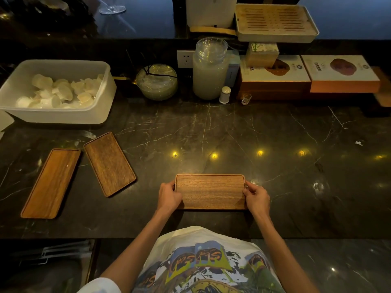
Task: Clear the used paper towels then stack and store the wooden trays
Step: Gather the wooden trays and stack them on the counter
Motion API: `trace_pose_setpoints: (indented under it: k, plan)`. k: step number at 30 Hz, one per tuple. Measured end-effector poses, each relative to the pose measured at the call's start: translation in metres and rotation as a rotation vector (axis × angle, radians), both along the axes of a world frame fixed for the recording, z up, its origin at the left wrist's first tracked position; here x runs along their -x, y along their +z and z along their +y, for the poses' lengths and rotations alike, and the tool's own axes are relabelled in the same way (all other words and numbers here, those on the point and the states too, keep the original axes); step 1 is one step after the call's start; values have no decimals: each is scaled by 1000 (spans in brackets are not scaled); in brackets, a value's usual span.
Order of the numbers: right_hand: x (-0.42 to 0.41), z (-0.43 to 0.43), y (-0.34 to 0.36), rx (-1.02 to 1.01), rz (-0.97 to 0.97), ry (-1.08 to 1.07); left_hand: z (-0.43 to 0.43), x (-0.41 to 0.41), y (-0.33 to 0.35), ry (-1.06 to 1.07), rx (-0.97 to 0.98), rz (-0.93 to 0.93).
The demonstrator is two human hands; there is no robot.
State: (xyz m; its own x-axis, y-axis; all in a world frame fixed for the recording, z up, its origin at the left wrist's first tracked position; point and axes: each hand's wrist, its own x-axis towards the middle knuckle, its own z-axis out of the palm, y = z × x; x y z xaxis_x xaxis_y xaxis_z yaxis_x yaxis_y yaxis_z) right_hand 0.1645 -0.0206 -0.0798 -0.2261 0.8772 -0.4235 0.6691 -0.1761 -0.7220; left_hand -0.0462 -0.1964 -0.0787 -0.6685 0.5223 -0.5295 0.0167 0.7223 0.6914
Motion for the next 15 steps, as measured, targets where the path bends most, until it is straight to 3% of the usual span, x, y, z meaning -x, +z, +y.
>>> trace_pose_setpoints:
  k: [6,15]
  plan:
    - [1,0,3,73,21,6,1,-3,6,68,-48,-86]
    - [-2,-14,9,255,274,34,1,-16,13,153,-192,-221]
